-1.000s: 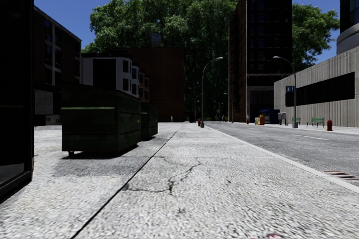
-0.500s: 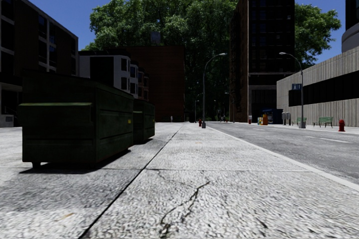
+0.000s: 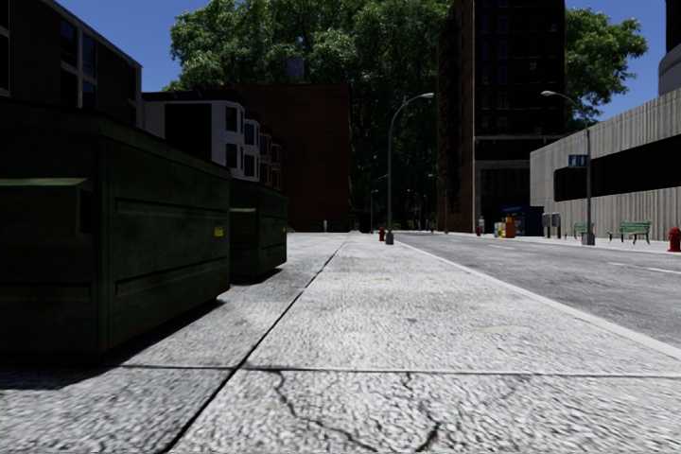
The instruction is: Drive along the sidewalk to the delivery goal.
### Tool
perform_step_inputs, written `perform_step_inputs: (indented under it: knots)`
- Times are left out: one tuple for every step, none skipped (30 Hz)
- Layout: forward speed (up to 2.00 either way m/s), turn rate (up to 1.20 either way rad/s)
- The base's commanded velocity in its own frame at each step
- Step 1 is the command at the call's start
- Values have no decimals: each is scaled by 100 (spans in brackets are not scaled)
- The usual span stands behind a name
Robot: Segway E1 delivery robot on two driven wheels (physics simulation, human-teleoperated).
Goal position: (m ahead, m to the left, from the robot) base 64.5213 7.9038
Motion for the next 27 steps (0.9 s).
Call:
perform_step_inputs:
  knots:
    - [200, 0]
    - [200, 0]
    - [200, 0]
    - [200, 0]
    - [200, 0]
    - [200, 0]
    - [200, 0]
    - [200, 0]
    - [200, 0]
    - [200, 0]
    - [200, 0]
    - [200, 0]
    - [200, 0]
    - [200, 0]
    - [200, 0]
    - [200, 0]
    - [200, 0]
    - [200, 0]
    - [200, 0]
    - [200, 0]
    - [200, 0]
    - [200, 0]
    - [200, 0]
    - [200, 0]
    - [200, 0]
    - [200, 0]
    - [200, 0]
